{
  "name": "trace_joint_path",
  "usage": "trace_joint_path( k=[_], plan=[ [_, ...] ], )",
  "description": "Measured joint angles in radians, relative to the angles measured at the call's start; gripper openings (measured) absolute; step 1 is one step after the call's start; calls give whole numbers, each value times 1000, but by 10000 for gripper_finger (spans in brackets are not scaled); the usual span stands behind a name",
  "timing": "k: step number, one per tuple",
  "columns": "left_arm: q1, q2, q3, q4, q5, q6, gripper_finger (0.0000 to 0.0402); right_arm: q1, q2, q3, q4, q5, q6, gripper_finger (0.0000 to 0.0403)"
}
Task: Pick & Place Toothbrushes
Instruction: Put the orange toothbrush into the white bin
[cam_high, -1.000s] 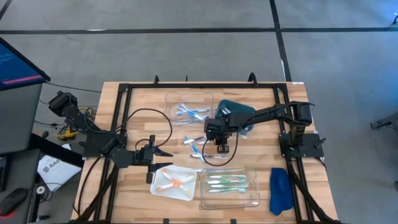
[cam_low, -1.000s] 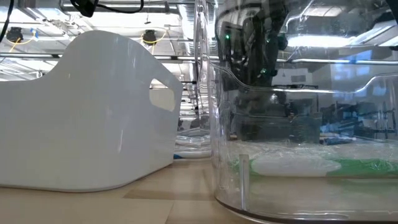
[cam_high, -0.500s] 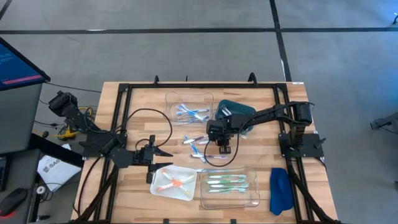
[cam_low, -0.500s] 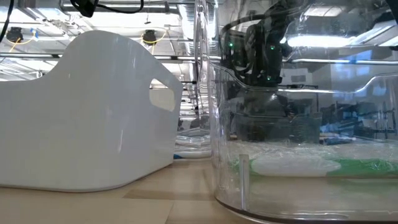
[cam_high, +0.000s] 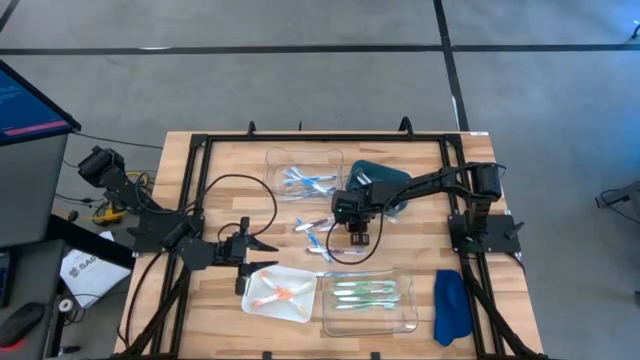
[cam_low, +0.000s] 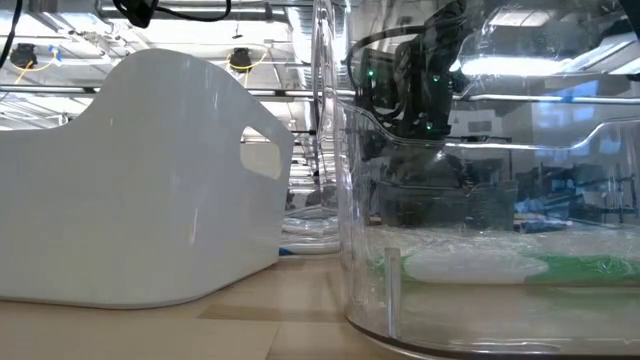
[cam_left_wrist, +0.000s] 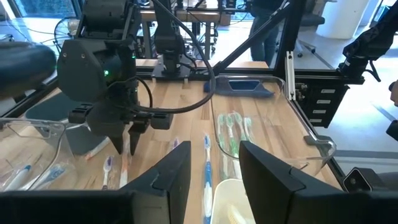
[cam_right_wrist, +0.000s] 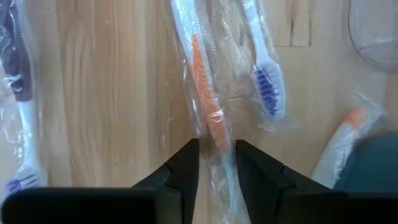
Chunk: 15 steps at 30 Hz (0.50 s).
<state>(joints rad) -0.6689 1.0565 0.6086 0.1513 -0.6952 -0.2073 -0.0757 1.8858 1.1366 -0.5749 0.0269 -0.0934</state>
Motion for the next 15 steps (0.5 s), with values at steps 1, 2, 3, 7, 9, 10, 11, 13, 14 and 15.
trace_joint_path(
  k=[1, 2, 3, 7, 9, 10, 11, 13, 14, 15],
  plan=[
    [0, 0, 0, 0, 0, 0, 131, 0, 0, 0, 2, 0, 2, 97],
    [0, 0, 0, 0, 0, 0, 131, 0, 0, 0, 2, 0, 5, 90],
    [0, 0, 0, 0, 0, 0, 131, 0, 0, 0, 3, 0, 7, 83],
    [0, 0, 0, 0, 0, 0, 131, 3, 0, 0, 2, 0, 7, 41],
    [0, 0, 0, 0, 0, 0, 131, 3, 0, 0, 2, 0, 8, 17],
    [0, 0, 0, 0, 0, 0, 131, 3, 0, 1, 3, 0, 8, 11],
    [0, 0, 0, 0, 0, 0, 131, 3, 0, 1, 4, 1, 8, 7],
    [0, 0, 0, 0, 0, 0, 131, 3, -1, 1, 6, 0, 15, 10],
    [0, 0, 0, -1, 1, 0, 131, 3, -1, 1, 7, 0, 21, 11],
    [0, 0, 0, -1, 1, 0, 131, 5, -1, 1, 7, 0, 25, 10]
  ],
)
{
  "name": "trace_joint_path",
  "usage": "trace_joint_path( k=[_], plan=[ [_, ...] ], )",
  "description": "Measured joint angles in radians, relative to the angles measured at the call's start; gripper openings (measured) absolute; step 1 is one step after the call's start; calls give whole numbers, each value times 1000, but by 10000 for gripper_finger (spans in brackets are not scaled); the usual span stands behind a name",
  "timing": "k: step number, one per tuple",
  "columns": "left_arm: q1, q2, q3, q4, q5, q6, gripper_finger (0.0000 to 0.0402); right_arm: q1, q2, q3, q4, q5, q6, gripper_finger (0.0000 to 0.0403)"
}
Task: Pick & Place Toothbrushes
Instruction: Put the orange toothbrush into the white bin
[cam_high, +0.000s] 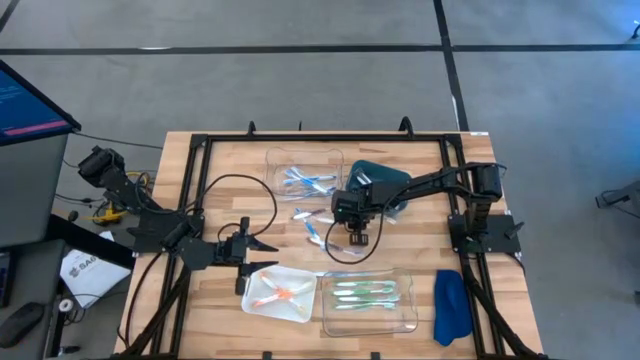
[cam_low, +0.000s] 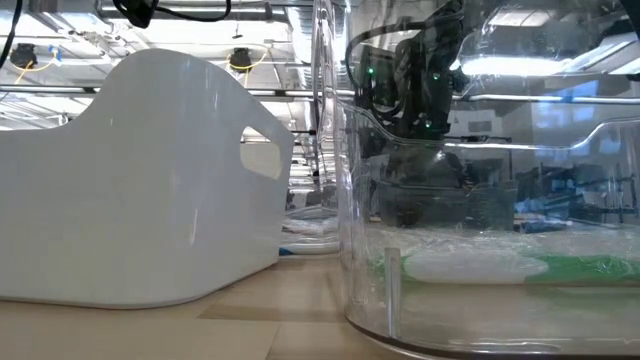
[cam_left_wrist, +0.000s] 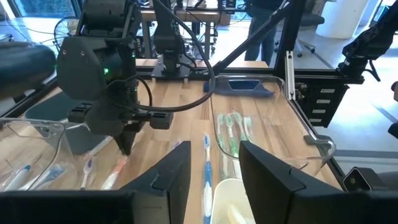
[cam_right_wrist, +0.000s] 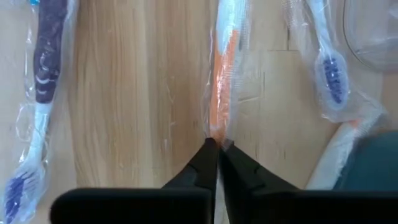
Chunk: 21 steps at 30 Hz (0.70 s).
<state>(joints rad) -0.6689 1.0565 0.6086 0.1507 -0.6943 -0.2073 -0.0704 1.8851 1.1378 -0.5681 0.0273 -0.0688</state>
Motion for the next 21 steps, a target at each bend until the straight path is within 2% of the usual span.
trace_joint_path(
  k=[7, 15, 21],
  plan=[
    [0, 0, 0, -1, 2, 0, 131, 38, 0, 0, -1, 9, 2, 1],
    [0, 0, 0, -1, 2, 0, 131, 85, -6, 3, -16, 80, -1, 0],
    [0, 0, 0, -1, 1, 0, 131, 99, -6, 67, -70, 107, -18, 0]
  ],
)
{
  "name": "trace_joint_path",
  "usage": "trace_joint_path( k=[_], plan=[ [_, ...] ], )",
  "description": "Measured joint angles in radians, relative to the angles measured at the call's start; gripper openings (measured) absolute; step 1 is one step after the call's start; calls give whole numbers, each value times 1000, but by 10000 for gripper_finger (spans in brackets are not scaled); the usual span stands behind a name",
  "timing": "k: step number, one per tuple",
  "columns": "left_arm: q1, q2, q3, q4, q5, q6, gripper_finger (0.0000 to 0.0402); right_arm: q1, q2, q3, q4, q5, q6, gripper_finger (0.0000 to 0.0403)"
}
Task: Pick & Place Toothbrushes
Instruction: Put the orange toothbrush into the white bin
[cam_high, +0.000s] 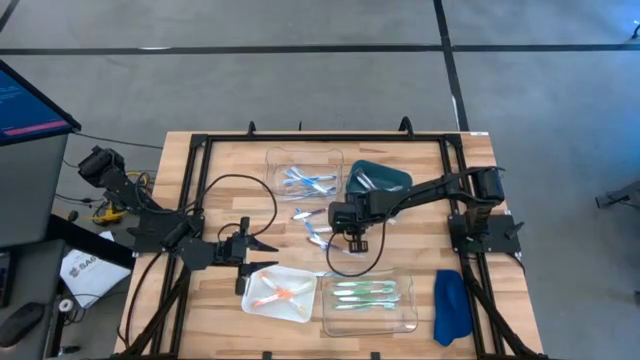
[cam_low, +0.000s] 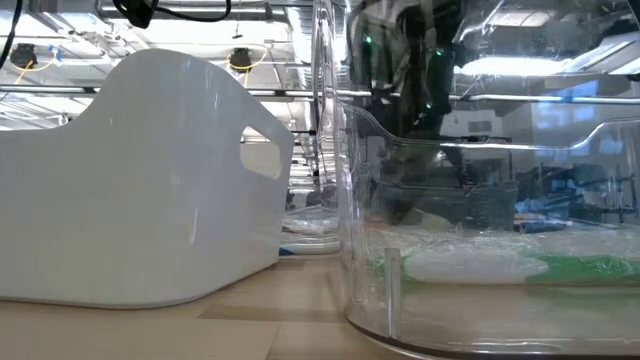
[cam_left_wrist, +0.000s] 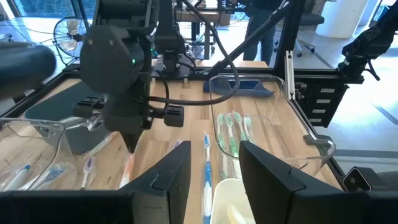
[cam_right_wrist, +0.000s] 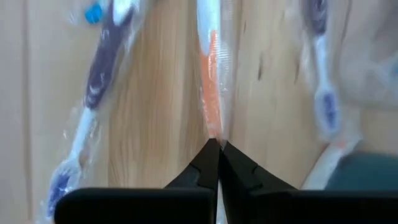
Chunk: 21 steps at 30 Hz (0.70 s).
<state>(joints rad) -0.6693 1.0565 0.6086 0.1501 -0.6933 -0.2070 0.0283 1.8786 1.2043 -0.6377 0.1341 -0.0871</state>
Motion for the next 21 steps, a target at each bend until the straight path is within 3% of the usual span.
trace_joint_path(
  k=[21],
  plan=[
    [0, 0, 0, -2, -2, 0, 131, 170, 0, 359, -117, 31, -122, 0]
  ],
)
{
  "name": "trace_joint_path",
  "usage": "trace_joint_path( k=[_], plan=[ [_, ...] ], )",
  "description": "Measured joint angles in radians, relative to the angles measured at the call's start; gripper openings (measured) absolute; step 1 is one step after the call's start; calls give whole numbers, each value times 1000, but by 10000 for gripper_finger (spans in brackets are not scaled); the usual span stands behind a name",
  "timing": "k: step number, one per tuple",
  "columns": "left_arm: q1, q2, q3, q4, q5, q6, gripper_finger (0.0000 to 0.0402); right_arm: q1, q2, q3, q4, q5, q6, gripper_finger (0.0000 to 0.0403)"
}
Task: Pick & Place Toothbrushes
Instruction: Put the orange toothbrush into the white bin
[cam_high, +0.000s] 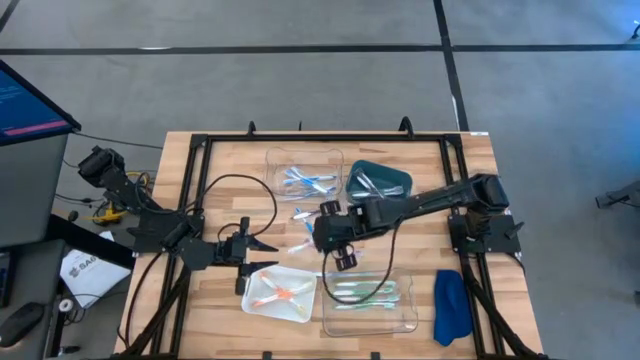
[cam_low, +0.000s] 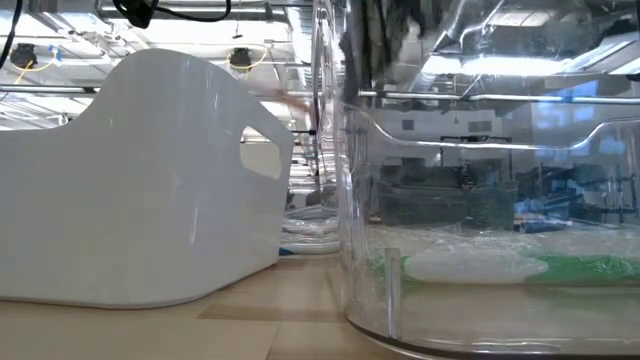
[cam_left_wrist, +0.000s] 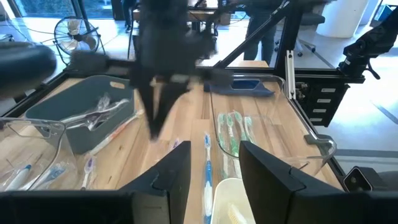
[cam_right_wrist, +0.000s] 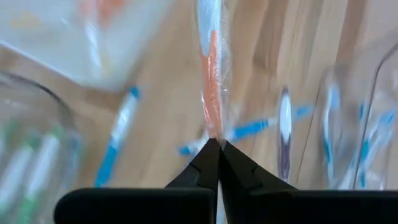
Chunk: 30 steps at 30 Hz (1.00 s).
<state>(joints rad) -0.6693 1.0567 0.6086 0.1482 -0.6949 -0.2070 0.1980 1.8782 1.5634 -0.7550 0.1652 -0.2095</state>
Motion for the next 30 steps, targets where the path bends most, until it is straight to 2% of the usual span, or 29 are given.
trace_joint_path(
  k=[6, 12, 19, 21, 27, 30],
  plan=[
    [0, 0, 0, 0, 0, 0, 131, 96, 7, 130, 21, 61, 73, 0],
    [1, 0, 0, 2, 0, 0, 131, 194, 8, 194, 99, 127, 76, 0],
    [1, 0, 0, 5, -3, 0, 131, 210, 8, 204, 124, 135, 109, 0],
    [1, 0, 0, 4, -46, 0, 131, 204, 8, 204, 122, 135, 125, 0],
    [1, 0, 0, -87, -302, -63, 126, 202, 70, 220, 156, 109, 166, 0],
    [0, -6, -1, -143, -342, -109, 117, 202, 165, 300, 152, 71, 190, 0]
  ],
)
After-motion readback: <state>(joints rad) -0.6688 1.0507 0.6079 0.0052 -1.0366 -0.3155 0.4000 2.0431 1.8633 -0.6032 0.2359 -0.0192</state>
